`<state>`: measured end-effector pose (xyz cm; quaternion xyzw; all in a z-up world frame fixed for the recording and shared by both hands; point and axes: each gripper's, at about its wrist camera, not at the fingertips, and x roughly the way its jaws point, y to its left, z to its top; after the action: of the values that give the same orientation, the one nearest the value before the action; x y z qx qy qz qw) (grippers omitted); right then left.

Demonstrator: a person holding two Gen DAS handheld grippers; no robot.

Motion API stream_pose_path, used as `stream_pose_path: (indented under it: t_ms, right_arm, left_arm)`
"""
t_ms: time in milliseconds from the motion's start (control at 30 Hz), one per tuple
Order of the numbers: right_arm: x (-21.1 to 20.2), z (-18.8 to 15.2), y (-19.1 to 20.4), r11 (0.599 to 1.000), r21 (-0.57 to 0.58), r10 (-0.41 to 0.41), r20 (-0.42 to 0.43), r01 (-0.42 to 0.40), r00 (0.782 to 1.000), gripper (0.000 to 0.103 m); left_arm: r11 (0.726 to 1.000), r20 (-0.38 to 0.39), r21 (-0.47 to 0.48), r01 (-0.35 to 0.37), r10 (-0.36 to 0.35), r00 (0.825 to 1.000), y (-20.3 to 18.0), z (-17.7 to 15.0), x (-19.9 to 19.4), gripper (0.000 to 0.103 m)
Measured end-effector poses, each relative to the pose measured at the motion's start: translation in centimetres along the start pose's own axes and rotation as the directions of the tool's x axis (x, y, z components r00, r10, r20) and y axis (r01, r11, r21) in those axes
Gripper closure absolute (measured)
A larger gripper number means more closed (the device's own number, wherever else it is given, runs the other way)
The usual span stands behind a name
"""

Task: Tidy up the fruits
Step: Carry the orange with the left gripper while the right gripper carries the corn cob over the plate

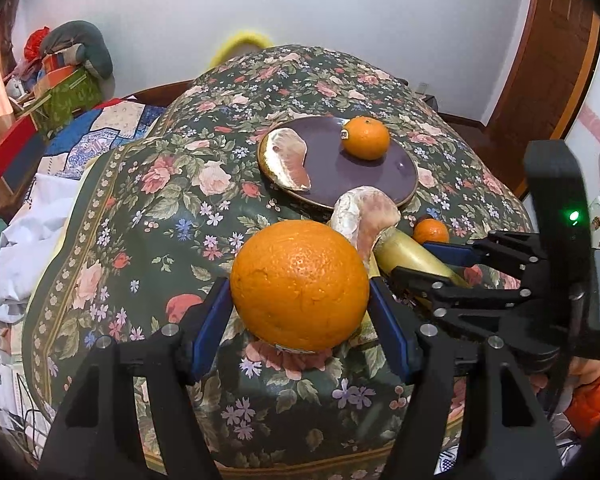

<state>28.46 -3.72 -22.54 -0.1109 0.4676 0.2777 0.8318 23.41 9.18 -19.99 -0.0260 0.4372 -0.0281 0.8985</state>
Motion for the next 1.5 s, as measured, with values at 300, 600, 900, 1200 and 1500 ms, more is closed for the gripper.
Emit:
stream_pose_path:
  t_ms: [300, 600, 900, 1200, 1500]
  right_arm:
    - [-3.0, 0.1, -0.8, 0.999, 0.029, 0.016, 0.082, -0.018, 0.997, 0.068]
    - [-7.5, 1.6, -3.2, 0.995, 0.089, 0.029, 0.208, -0.049, 0.978, 0.069]
    - [-9.0, 3.8, -5.3, 0.993, 0.110, -0.003, 0.283, -0.029, 0.959, 0.069]
    - [-6.9, 5.6, -6.4, 0.995, 0.100, -0.016, 0.278, -0.013, 0.960, 0.069]
    - [-3.8, 7.1, -6.5, 0.997, 0.071, 0.016, 0.250, -0.035, 0.968, 0.069]
  left_arm:
    - [1.000, 0.030, -0.003, -0.009, 0.010, 1.000, -0.3, 1.3, -0.8, 0.036]
    - [1.000, 0.078, -0.002, -0.011, 0.012, 0.997, -1.1, 4.0, -0.7, 0.036]
    - [1.000, 0.101, 0.004, -0.010, 0.009, 0.995, -1.7, 6.7, 0.9, 0.036]
    - [1.000, 0.083, 0.012, -0.009, 0.008, 0.996, -1.5, 8.4, 4.0, 0.036]
    - [1.000, 0.062, 0.025, -0.013, 0.012, 0.998, -1.3, 9.7, 7.1, 0.036]
